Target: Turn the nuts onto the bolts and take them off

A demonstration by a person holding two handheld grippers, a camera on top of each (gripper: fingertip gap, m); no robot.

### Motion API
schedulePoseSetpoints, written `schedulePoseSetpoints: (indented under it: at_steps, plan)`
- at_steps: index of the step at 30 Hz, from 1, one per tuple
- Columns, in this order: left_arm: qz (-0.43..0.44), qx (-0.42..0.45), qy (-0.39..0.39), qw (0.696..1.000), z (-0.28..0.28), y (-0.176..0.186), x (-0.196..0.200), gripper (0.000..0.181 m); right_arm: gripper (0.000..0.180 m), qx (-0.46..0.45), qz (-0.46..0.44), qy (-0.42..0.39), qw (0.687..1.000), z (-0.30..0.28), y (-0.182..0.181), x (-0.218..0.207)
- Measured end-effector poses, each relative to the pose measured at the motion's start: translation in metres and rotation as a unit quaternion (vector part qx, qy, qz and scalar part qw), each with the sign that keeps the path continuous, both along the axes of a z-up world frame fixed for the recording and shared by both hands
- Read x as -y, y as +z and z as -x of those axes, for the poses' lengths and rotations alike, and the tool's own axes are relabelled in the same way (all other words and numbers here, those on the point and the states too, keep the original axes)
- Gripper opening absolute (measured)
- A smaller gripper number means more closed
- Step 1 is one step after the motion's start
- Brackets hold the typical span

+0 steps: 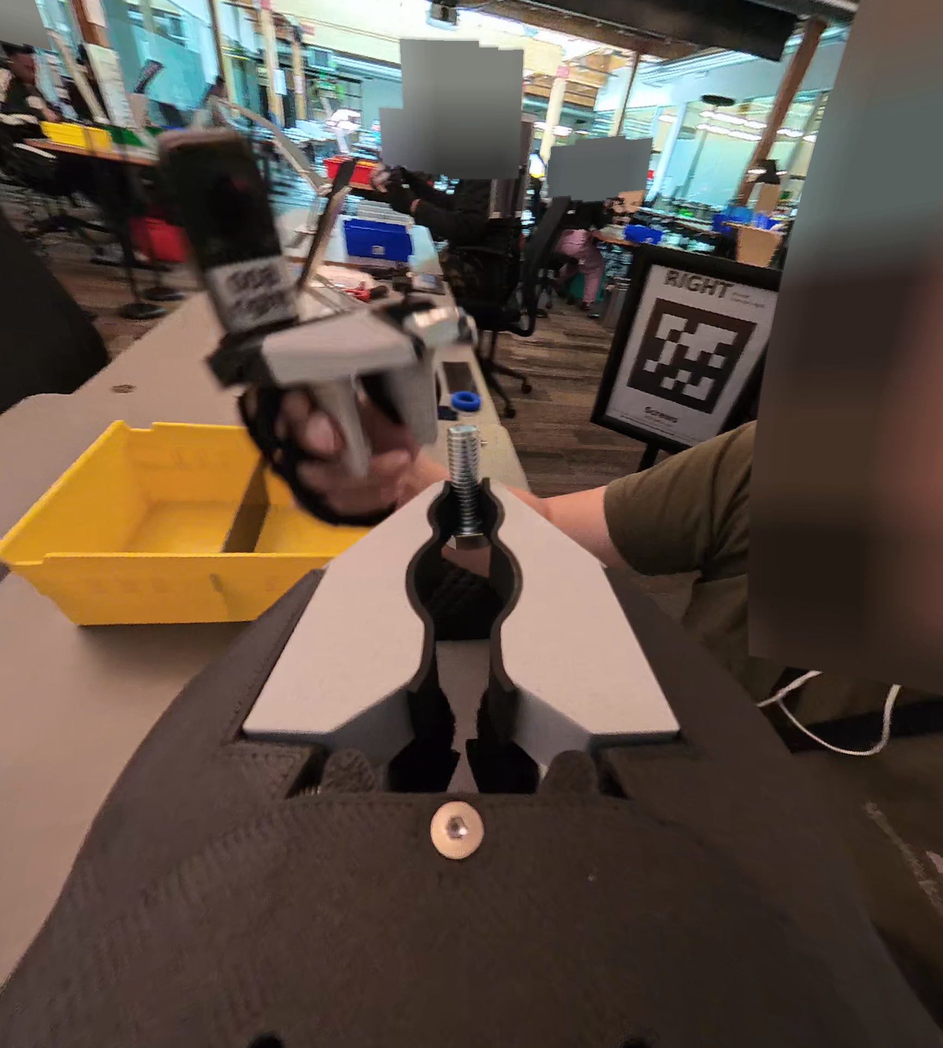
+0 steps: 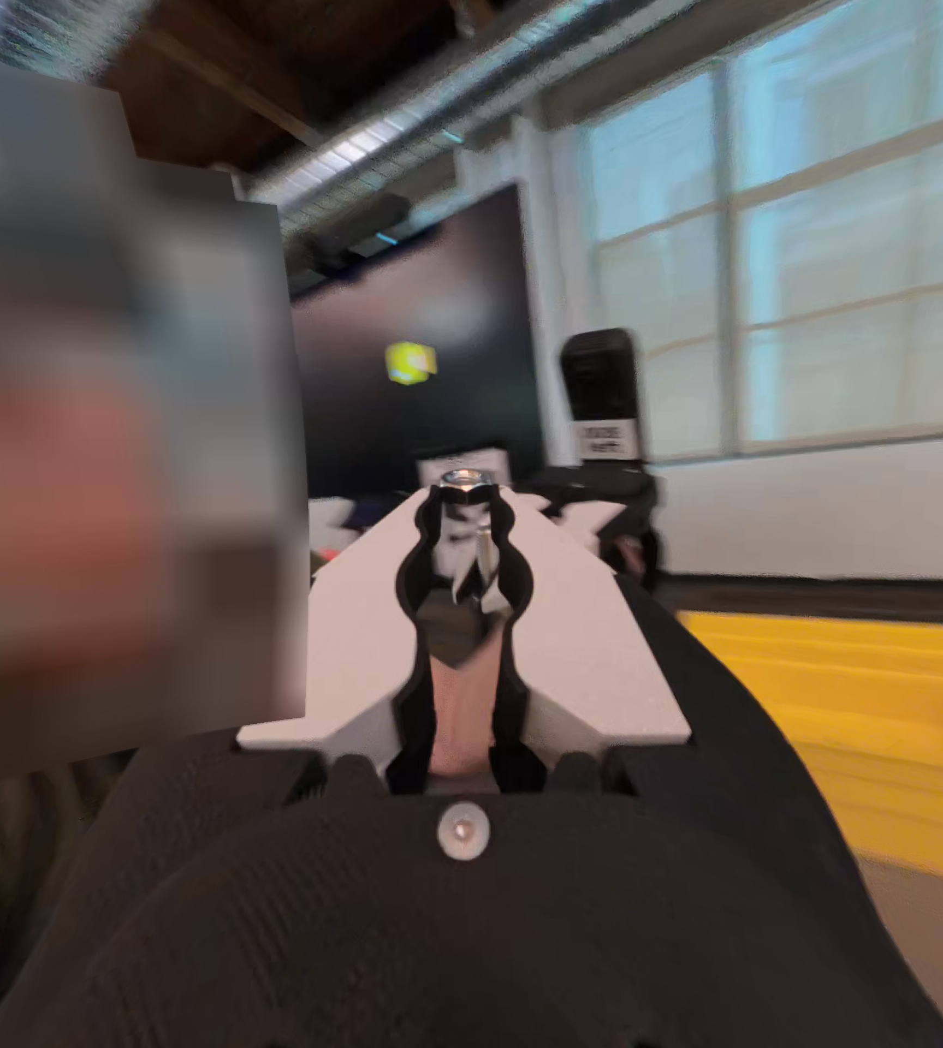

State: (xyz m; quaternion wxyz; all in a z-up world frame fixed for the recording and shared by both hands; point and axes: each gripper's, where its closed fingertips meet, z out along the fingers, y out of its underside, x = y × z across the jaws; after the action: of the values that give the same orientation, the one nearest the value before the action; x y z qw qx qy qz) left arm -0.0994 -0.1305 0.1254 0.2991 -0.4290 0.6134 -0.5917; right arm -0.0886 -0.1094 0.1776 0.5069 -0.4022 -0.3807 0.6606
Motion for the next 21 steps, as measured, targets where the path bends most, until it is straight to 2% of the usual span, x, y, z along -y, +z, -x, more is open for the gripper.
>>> schedulePoseSetpoints:
  at_steps: [1,2,3,5,7,11,13,16,19,21]
  plan:
    - [-0.006,0.002,0.02,1.0,0.002,0.001,-0.007,0.007,0.015,0.056,-0.017,-0.089,0.994,-0.014,-0.004,-0.013]
    - [-0.012,0.003,0.04,0.999,0.005,0.002,-0.014,0.007,0.015,0.134,-0.043,-0.184,0.973,-0.034,-0.016,-0.026]
    - [-0.018,0.004,0.061,0.998,0.007,0.003,-0.021,0.007,0.015,0.225,-0.051,-0.262,0.937,-0.061,-0.037,-0.036]
    - [-0.03,0.011,0.089,0.995,0.015,0.007,-0.031,0.007,0.016,0.413,0.007,-0.334,0.847,-0.125,-0.099,-0.037]
    - [-0.03,0.019,0.098,0.995,0.023,0.011,-0.035,0.007,0.016,0.512,0.093,-0.34,0.783,-0.179,-0.155,-0.019]
    - [-0.028,0.023,0.105,0.994,0.029,0.013,-0.039,0.007,0.016,0.562,0.258,-0.324,0.716,-0.233,-0.222,-0.008]
    - [-0.028,0.017,0.11,0.993,0.028,0.011,-0.042,0.008,0.016,0.601,0.3,-0.309,0.674,-0.248,-0.254,-0.009]
    - [-0.03,0.004,0.116,0.993,0.024,0.005,-0.045,0.007,0.016,0.622,0.346,-0.266,0.65,-0.25,-0.286,-0.01]
    - [-0.038,-0.012,0.129,0.991,0.018,-0.002,-0.05,0.007,0.022,0.616,0.373,-0.242,0.65,-0.244,-0.297,-0.012]
    - [-0.042,-0.026,0.14,0.989,0.013,-0.008,-0.054,0.007,0.028,0.603,0.369,-0.252,0.661,-0.24,-0.289,-0.017]
